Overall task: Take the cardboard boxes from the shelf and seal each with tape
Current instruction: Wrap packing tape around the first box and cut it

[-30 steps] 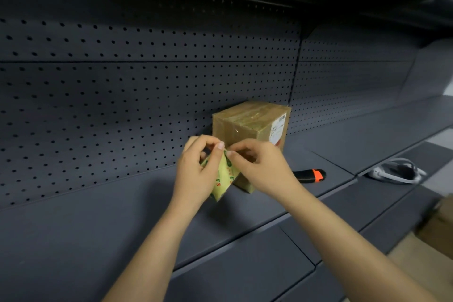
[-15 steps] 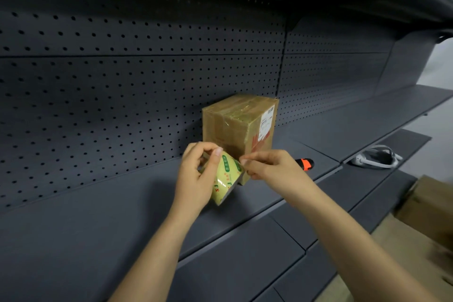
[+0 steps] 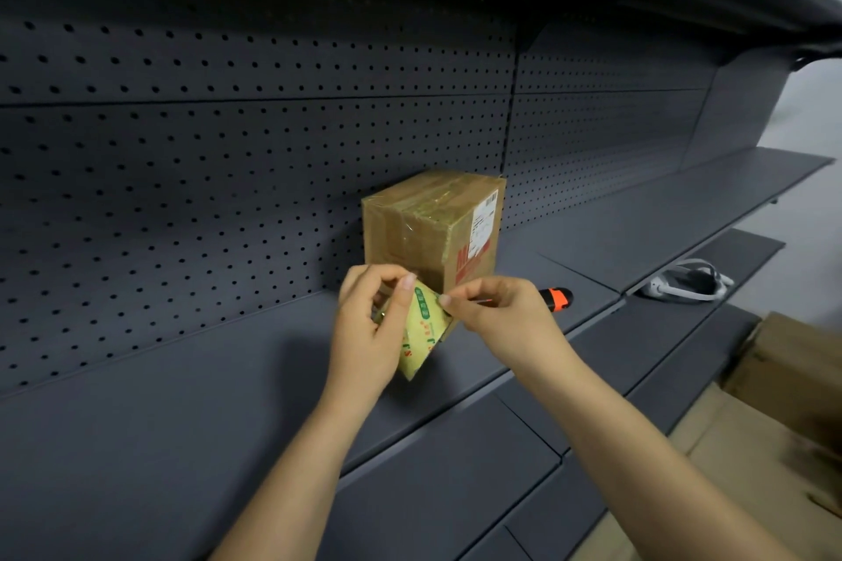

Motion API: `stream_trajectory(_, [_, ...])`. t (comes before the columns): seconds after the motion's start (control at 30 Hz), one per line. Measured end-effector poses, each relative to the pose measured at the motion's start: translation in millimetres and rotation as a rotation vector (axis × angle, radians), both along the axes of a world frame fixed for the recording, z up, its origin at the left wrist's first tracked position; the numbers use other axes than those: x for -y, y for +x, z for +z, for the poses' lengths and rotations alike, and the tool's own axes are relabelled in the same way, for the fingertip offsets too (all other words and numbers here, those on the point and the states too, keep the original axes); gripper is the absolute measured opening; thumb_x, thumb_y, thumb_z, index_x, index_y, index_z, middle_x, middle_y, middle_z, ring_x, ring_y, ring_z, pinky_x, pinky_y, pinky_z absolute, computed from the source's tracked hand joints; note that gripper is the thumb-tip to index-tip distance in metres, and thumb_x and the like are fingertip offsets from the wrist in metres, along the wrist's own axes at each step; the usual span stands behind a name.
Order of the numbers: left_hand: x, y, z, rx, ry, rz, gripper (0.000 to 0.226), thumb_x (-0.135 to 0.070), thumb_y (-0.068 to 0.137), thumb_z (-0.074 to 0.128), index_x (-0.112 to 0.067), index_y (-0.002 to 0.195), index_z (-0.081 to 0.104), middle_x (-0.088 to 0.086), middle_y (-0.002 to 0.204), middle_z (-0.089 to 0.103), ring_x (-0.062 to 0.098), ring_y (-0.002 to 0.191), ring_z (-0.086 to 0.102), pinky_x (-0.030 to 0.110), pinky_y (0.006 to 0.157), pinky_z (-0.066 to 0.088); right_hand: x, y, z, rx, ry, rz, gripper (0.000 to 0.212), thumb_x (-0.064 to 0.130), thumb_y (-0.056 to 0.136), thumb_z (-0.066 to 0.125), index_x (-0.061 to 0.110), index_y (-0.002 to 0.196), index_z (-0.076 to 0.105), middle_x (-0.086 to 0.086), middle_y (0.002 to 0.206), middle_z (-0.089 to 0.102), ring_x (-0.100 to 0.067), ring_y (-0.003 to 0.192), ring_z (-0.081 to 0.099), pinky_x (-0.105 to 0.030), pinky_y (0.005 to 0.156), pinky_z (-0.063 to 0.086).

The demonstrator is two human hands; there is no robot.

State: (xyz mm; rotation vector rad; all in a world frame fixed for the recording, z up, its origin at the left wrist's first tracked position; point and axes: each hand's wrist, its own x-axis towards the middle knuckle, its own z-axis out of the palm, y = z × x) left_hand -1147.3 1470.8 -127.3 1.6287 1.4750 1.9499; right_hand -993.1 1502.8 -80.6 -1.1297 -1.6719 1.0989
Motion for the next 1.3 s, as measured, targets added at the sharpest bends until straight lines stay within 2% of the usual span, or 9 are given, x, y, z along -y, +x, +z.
stream_trajectory(0.17, [0.4, 4.5, -3.2, 0.011, -0.064, -0.076, 0.02, -0.049, 0.089, 0.058, -0.038, 0.104, 0.064, -0.014, 0.112, 0.056, 0.012, 0.096, 0.064, 0.028, 0.082, 0.053, -2.2, -3.1, -6.3, 0.032, 0.111, -0.049, 0.013, 0.017, 0.096, 0.06, 0.017, 0.083, 0.062, 0.004, 0.068, 0.059, 0.004, 0.046, 0.047, -0.01, 0.046, 0.036])
stream_trajectory(0.27, [3.3, 10.1, -5.2, 0.042, -0.115, -0.205, 0.028, -0.036, 0.087, 0.07, -0.036, 0.114, 0.061, -0.008, 0.117, 0.063, 0.011, 0.101, 0.066, 0.03, 0.082, 0.056, -5.9, -0.3, -9.8, 0.087, 0.244, -0.063, 0.011, 0.013, 0.098, 0.055, 0.016, 0.087, 0.057, 0.004, 0.072, 0.056, 0.003, 0.052, 0.049, -0.012, 0.049, 0.036])
stream_trajectory(0.4, [2.1, 25.5, -5.3, 0.074, -0.132, -0.203, 0.04, -0.016, 0.087, 0.074, -0.031, 0.12, 0.058, -0.007, 0.102, 0.069, 0.009, 0.09, 0.068, 0.024, 0.075, 0.054, -18.1, 3.5, -20.1, 0.241, 0.5, -0.084, 0.008, 0.012, 0.099, 0.051, 0.014, 0.092, 0.054, 0.0, 0.092, 0.059, -0.013, 0.089, 0.052, -0.015, 0.068, 0.039])
stream_trajectory(0.6, [-11.1, 49.2, 0.7, 0.08, -0.163, -0.159, 0.076, -0.018, 0.088, 0.073, -0.051, 0.144, 0.035, -0.001, 0.089, 0.071, 0.014, 0.084, 0.067, 0.024, 0.078, 0.055, -44.5, 23.8, -31.4, 0.218, 0.72, -0.014, 0.008, 0.006, 0.099, 0.049, 0.01, 0.093, 0.051, -0.002, 0.093, 0.054, -0.016, 0.088, 0.043, -0.024, 0.073, 0.037])
stream_trajectory(0.7, [-18.9, 71.5, 3.2, 0.084, -0.161, -0.096, 0.07, -0.018, 0.088, 0.073, -0.042, 0.144, 0.038, 0.0, 0.092, 0.075, 0.015, 0.09, 0.07, 0.034, 0.083, 0.057, -61.8, 39.6, -31.5, 0.155, 0.755, 0.069, 0.006, 0.006, 0.099, 0.049, 0.01, 0.094, 0.051, -0.001, 0.094, 0.052, -0.013, 0.089, 0.042, -0.018, 0.076, 0.036])
stream_trajectory(0.8, [-26.9, 93.0, 7.9, 0.164, -0.155, -0.03, 0.064, -0.018, 0.088, 0.072, -0.034, 0.141, 0.041, -0.002, 0.091, 0.076, 0.013, 0.086, 0.072, 0.028, 0.076, 0.057, -74.2, 54.1, -30.9, 0.097, 0.789, 0.138, 0.007, 0.011, 0.099, 0.045, 0.01, 0.094, 0.05, 0.002, 0.094, 0.051, -0.013, 0.089, 0.043, -0.017, 0.077, 0.036])
stream_trajectory(0.97, [-35.4, 119.0, 8.3, 0.272, -0.157, 0.103, 0.051, -0.017, 0.089, 0.071, -0.031, 0.131, 0.046, 0.002, 0.084, 0.076, 0.015, 0.076, 0.07, 0.029, 0.067, 0.055, -87.7, 68.7, -30.3, -0.036, 0.659, 0.275, 0.005, 0.014, 0.101, 0.048, 0.013, 0.096, 0.048, 0.0, 0.09, 0.06, -0.015, 0.084, 0.058, -0.03, 0.072, 0.046])
stream_trajectory(1.13, [-32.8, 136.8, 8.0, 0.254, -0.172, 0.192, 0.05, -0.02, 0.09, 0.07, -0.033, 0.131, 0.045, 0.0, 0.086, 0.076, 0.015, 0.077, 0.071, 0.028, 0.067, 0.058, -103.5, 79.3, -24.9, -0.165, 0.43, 0.413, 0.004, 0.016, 0.096, 0.059, 0.016, 0.096, 0.054, 0.003, 0.091, 0.067, -0.01, 0.085, 0.064, -0.027, 0.073, 0.052])
stream_trajectory(1.3, [-26.7, 145.4, 9.8, 0.15, -0.21, 0.261, 0.053, -0.025, 0.09, 0.069, -0.036, 0.134, 0.041, -0.004, 0.091, 0.075, 0.014, 0.082, 0.072, 0.038, 0.073, 0.06, -113.5, 85.8, -15.2, -0.259, 0.15, 0.597, 0.038, 0.003, 0.083, 0.071, 0.021, 0.111, 0.052, -0.004, 0.088, 0.07, -0.012, 0.086, 0.065, -0.018, 0.078, 0.051])
